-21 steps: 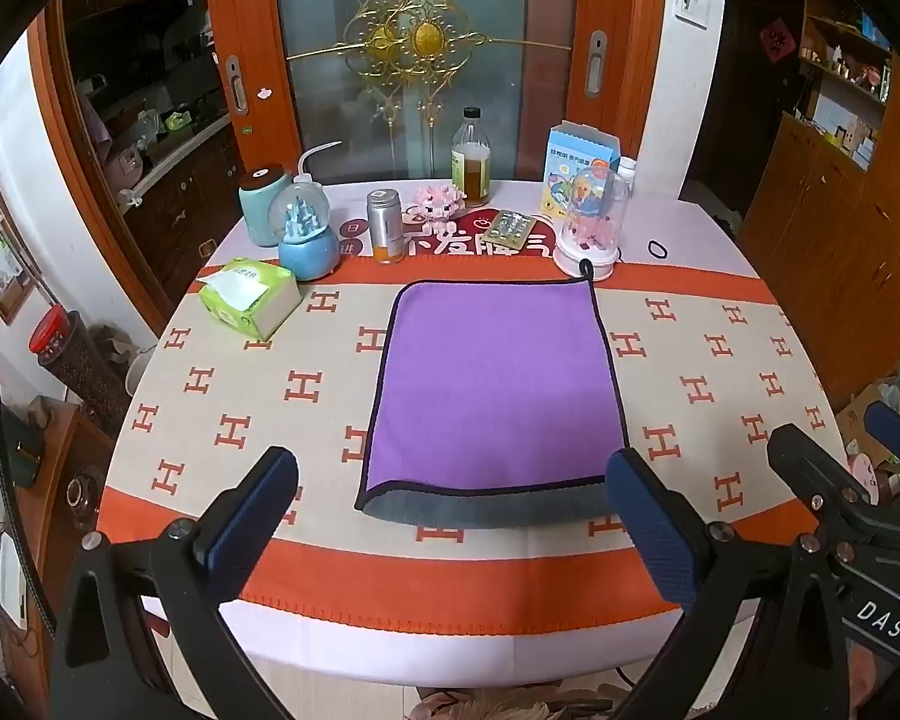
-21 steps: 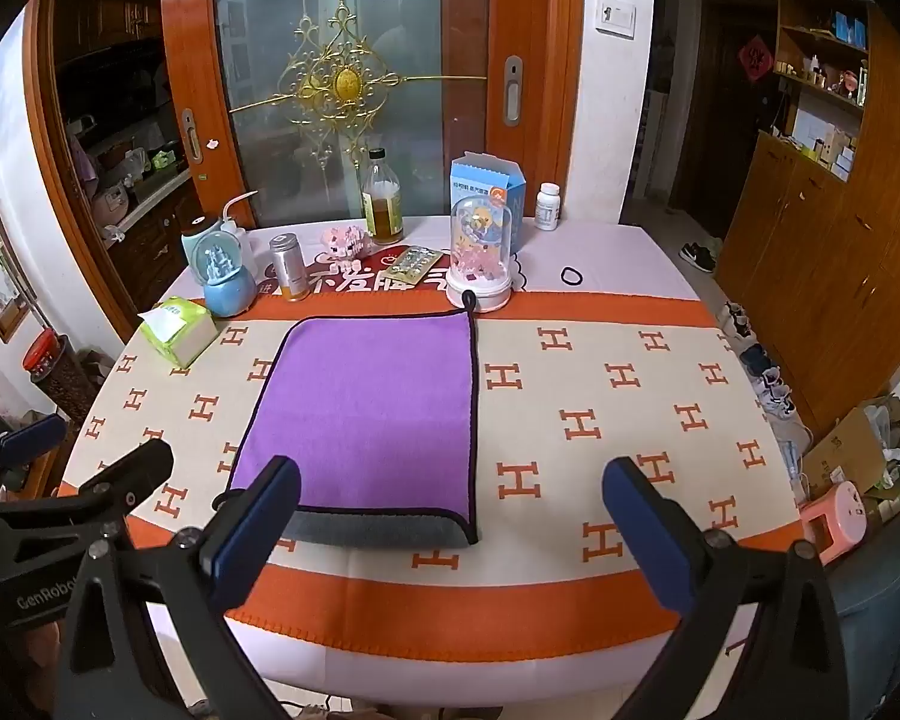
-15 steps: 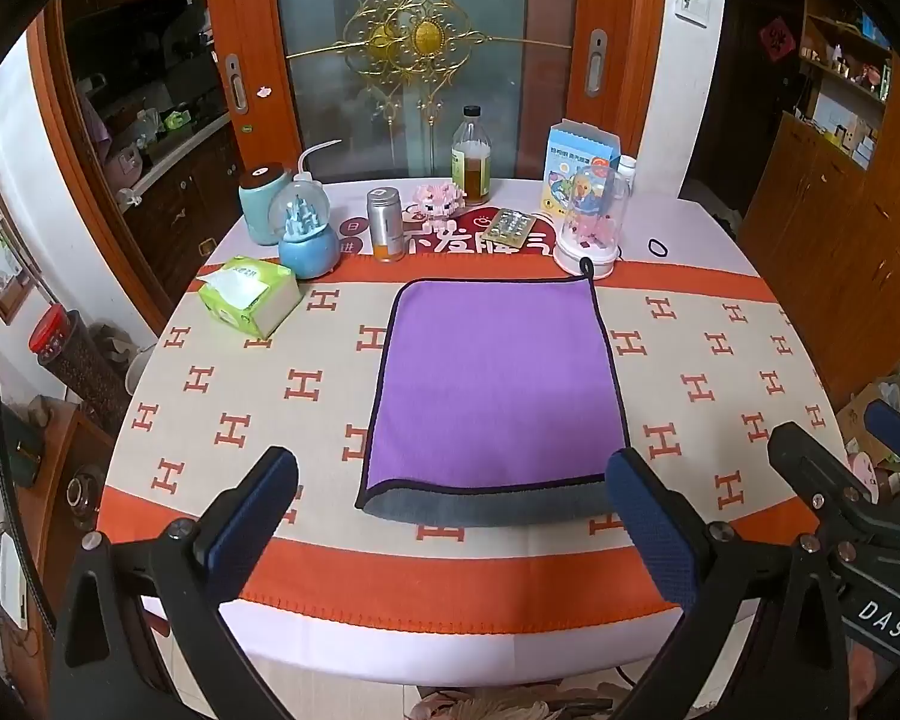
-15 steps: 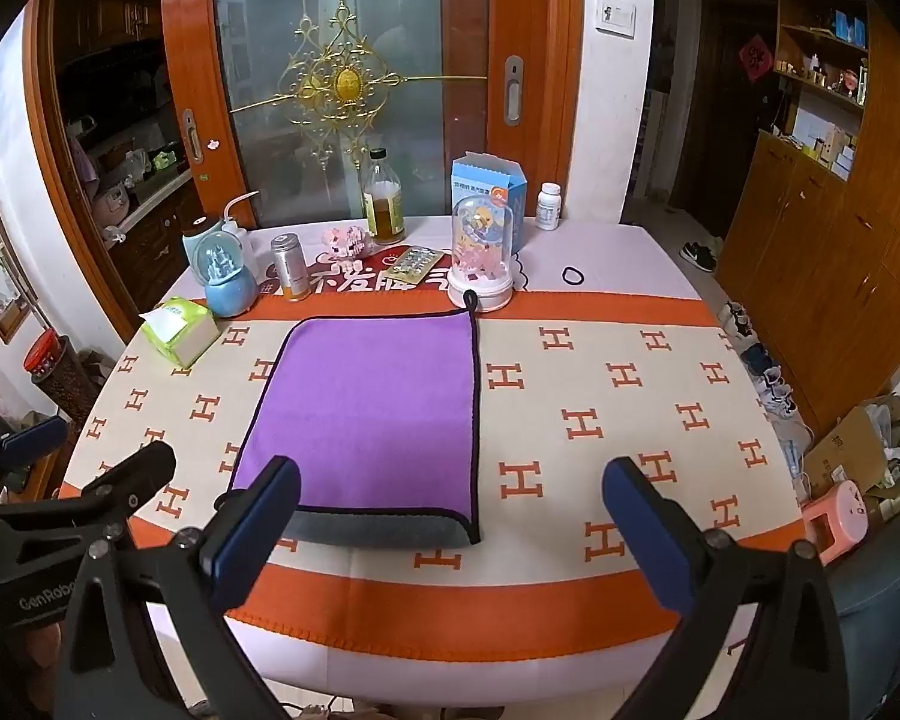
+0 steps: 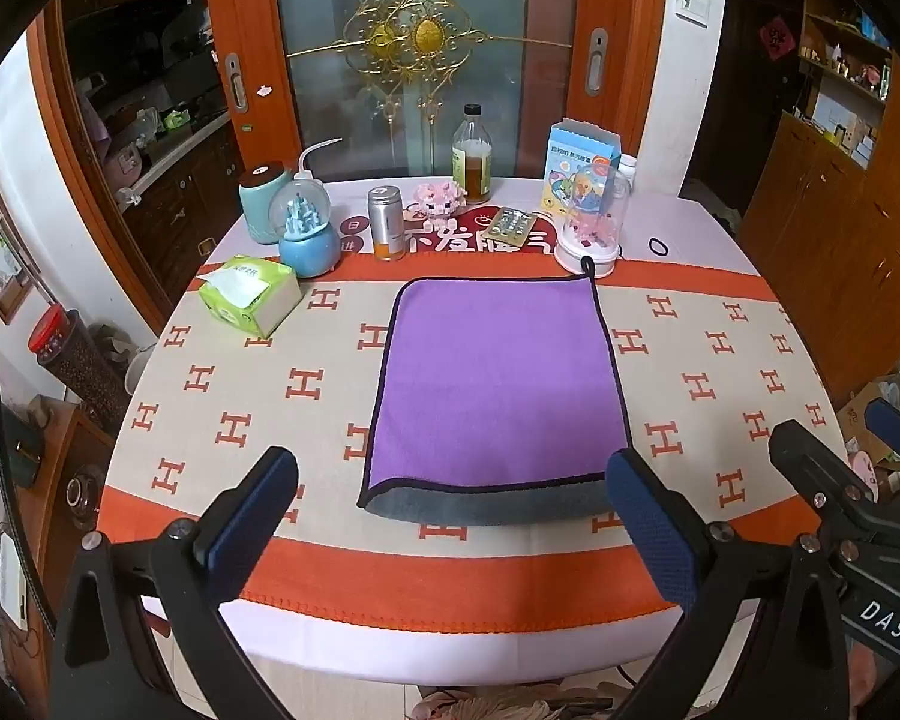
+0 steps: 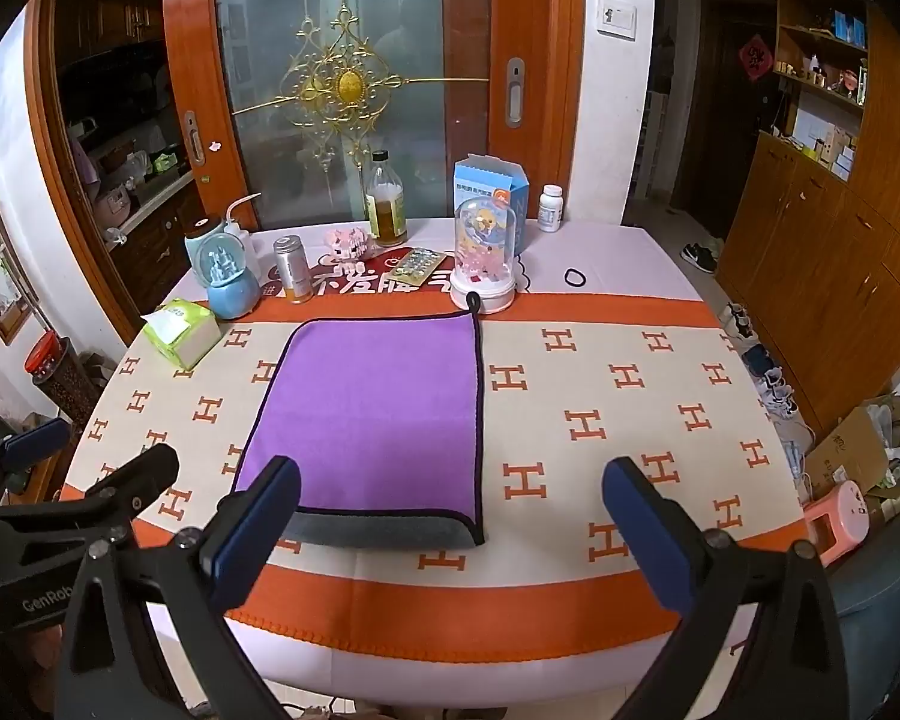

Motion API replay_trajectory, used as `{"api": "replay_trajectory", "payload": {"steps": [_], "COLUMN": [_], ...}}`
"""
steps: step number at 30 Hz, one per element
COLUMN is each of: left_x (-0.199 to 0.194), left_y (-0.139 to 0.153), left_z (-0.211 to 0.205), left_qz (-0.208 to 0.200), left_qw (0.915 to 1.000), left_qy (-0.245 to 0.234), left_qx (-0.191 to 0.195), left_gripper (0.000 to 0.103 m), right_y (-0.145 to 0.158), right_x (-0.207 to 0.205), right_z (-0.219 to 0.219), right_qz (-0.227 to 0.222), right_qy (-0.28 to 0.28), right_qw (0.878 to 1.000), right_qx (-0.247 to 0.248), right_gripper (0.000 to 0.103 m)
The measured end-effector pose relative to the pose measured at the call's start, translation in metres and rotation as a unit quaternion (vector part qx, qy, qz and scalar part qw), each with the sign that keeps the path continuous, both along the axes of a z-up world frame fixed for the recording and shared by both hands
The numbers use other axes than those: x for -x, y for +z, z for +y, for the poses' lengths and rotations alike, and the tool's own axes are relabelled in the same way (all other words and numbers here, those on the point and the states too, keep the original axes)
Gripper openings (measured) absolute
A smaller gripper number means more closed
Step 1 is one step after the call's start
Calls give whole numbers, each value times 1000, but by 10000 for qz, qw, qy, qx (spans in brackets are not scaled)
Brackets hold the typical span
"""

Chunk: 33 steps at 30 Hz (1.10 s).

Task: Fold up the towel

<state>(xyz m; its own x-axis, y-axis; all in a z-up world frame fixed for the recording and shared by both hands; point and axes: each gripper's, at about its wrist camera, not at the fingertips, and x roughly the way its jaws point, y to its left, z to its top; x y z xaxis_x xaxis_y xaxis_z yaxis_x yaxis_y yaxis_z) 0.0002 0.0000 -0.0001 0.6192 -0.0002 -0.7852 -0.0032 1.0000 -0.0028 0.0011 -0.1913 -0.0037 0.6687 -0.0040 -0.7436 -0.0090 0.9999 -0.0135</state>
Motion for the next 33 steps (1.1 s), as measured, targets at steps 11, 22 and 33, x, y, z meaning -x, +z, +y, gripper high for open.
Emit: {"api": "replay_trajectory", "payload": {"steps": [11,22,33], "left_x": [0,3,4], "left_y": [0,2,4], "left_z": [0,-3,-4], "left_qz": [-2,-96,-121], "left_qw": [10000,10000,9999], "left_qy": [2,6,-3], "left_qx": [3,5,2], "left_gripper": [102,102,102], "right_y": [2,-1,1], "right_x": [-1,2,3], "right_z": [3,-5,-6], "right_qz": [-24,-5,-14], "right_qy": [-76,-110,-125], "right_qw": [10000,9999,9999], "right_qx": [11,-15,-8], "right_gripper": [101,101,101]}}
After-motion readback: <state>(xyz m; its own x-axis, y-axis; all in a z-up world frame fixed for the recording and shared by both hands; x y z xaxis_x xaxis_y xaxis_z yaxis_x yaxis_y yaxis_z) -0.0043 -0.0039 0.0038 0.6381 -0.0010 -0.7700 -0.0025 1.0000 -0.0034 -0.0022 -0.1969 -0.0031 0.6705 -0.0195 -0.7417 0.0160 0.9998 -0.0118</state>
